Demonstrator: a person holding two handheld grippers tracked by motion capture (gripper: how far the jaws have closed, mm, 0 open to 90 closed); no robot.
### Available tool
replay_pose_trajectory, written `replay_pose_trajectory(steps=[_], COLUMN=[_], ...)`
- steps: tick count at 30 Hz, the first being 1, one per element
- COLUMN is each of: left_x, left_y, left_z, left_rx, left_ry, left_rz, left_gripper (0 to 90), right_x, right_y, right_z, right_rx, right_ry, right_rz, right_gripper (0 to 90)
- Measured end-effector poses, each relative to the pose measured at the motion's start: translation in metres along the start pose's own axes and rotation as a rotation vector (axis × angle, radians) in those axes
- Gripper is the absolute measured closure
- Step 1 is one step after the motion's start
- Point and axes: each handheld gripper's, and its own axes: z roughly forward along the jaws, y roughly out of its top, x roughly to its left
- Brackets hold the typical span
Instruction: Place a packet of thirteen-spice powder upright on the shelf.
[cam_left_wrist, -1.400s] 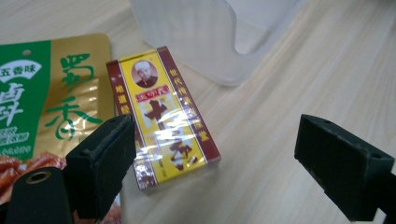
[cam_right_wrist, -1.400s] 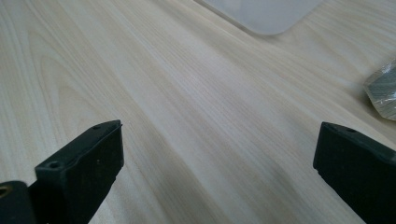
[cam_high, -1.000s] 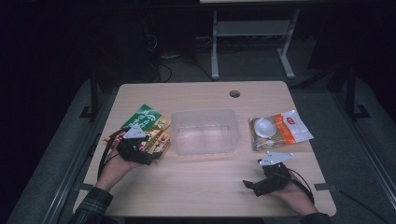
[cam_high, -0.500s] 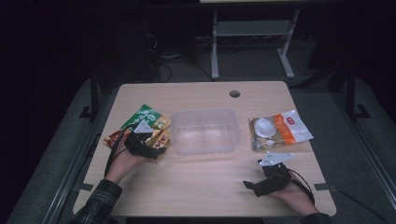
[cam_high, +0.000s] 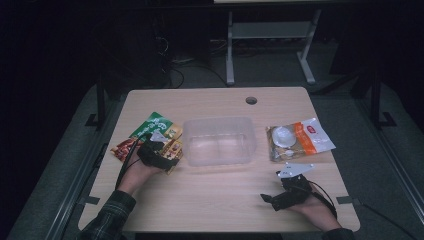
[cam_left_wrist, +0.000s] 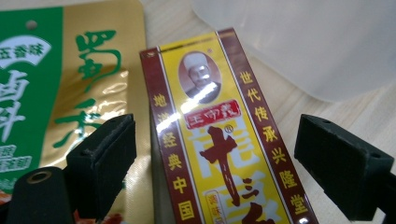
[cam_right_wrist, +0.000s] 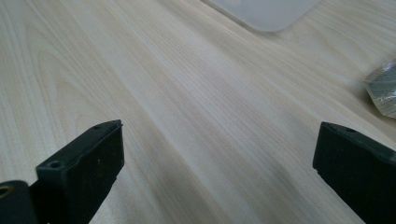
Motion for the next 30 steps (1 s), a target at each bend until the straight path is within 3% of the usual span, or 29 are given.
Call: replay_pose_trajectory(steps=[9, 16, 19, 26, 30], left_x=[-0.002, 0.000, 0.001, 0.007, 0.007], left_y=[-0.003, -0.005, -0.006, -0.008, -0.009], left_z=[0.004, 0.005, 0.004, -0.001, -0.008], left_rx=[0.042, 0.074, 0.066, 0.072, 0.051], left_ry=[0.010, -0.009, -0.017, -0.014, -0.025], left_rz=[0.001, -0.005, -0.036, -0.020, -0.028], left_gripper=[16.8, 23.5, 25.7, 30.8, 31.3], right_x=[0.000, -0.001, -0.001, -0.001, -0.002], right_y=[-0.001, -0.001, -0.001, -0.001, -0.001], right_z=[-0.001, -0.001, -0.001, -0.001, -0.001], right_rx=[0.003, 0.005, 0.007, 0.004, 0.005], right_ry=[-0.001, -0.001, -0.001, -0.001, -0.001], right_rz=[0.001, 0.004, 0.005, 0.006, 0.000], right_gripper=[1.7, 1.7, 1.8, 1.8, 1.8])
